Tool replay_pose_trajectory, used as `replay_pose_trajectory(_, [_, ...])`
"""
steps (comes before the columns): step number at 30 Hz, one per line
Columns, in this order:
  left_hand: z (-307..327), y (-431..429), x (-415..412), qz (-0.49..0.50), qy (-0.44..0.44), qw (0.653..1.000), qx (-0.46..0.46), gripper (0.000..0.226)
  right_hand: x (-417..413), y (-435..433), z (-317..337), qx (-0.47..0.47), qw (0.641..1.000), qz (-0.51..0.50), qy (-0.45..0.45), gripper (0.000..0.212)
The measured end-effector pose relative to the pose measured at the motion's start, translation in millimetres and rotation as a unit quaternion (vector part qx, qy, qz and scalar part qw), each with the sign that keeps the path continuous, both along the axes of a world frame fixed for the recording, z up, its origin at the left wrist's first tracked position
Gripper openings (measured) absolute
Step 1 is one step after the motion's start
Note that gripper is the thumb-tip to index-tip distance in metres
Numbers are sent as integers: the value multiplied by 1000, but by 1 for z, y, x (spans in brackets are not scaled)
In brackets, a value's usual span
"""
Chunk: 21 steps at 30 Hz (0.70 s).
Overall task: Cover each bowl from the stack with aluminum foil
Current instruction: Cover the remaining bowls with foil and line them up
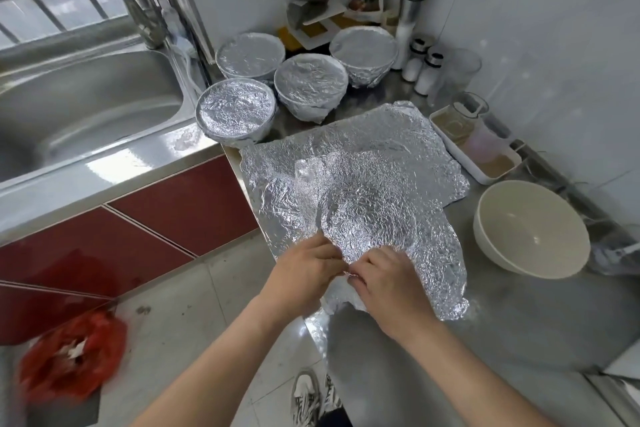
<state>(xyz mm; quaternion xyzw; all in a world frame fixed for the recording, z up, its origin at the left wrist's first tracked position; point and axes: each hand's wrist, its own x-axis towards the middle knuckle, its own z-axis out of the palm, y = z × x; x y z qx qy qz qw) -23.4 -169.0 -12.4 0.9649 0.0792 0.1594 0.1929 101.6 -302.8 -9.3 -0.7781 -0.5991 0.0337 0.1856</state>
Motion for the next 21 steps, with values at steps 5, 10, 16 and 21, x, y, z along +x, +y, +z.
replay_pose_trajectory(5, [-7, -3, 1, 5, -29, 1000, 2, 29, -8, 0, -9, -1, 998, -12, -55, 13])
replay_pose_trajectory(10, [-4, -1, 5, 9, -56, 998, 14, 29, -6, 4, -4, 37, 996, -19, -75, 12])
replay_pose_trajectory(16, [-6, 1, -4, 16, -48, 999, 5, 22, -7, 8, -5, 38, 998, 4, -56, 10])
replay_pose_trajectory(21, [-6, 3, -7, 19, -40, 999, 12, 10, 2, -2, -7, 56, 997, 11, -44, 14])
